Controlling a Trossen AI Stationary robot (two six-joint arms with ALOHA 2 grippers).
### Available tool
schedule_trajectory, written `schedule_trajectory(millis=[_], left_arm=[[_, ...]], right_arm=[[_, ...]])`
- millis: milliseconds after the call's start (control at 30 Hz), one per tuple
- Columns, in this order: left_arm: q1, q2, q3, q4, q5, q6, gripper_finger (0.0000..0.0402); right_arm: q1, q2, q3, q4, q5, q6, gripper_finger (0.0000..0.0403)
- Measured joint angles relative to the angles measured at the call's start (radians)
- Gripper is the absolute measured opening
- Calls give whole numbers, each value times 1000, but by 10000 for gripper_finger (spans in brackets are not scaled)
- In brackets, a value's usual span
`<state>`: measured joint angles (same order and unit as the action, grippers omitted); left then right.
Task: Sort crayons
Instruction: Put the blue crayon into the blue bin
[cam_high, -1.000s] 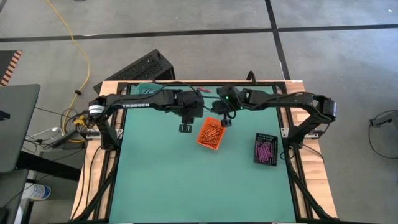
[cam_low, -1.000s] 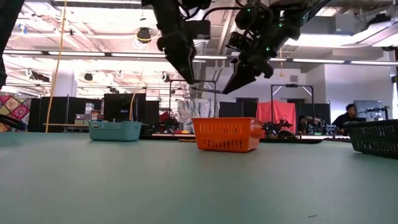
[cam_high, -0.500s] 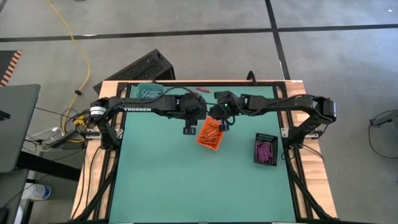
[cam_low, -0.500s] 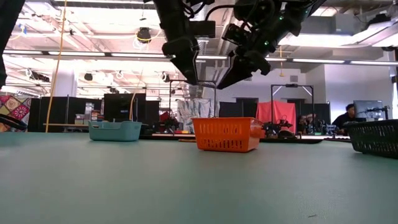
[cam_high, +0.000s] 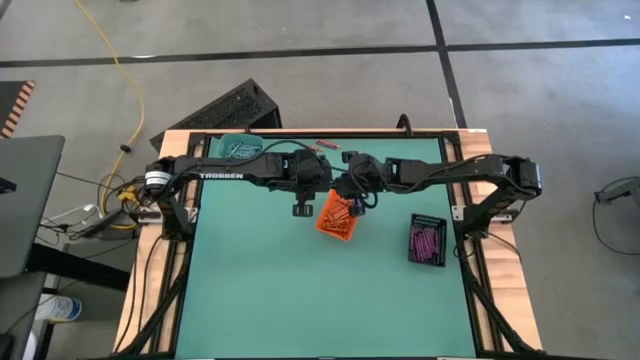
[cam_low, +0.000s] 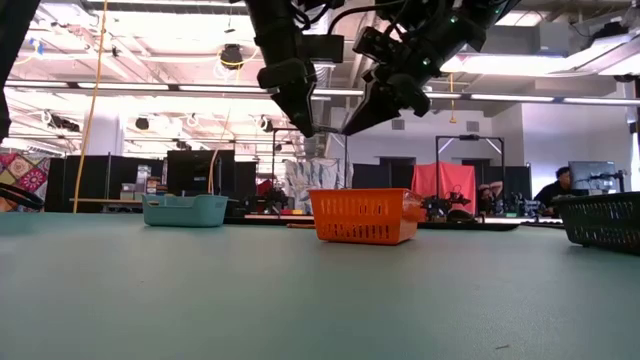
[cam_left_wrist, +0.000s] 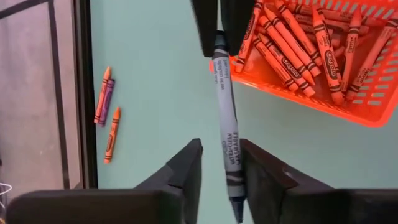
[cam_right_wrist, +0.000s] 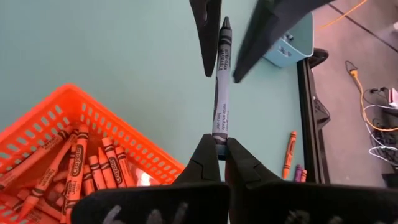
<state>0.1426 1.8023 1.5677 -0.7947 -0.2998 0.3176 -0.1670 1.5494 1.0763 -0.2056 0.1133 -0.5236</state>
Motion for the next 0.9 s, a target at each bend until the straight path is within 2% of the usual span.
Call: schedule_trajectory(millis=[233, 433, 667, 900], left_arm=[[-17, 0, 0, -4, -5, 39, 15], [-25, 0, 0, -4, -27, 69, 9], [2, 0, 0, -30, -22, 74, 7], [62, 0, 0, -113, -38, 97, 7]], right_arm=[[10, 0, 1, -7, 19, 4, 1], [10, 0, 2, -15, 19, 21, 19], [9, 0, 2, -39, 22, 58, 89], [-14, 0, 2, -149, 51, 137, 180]])
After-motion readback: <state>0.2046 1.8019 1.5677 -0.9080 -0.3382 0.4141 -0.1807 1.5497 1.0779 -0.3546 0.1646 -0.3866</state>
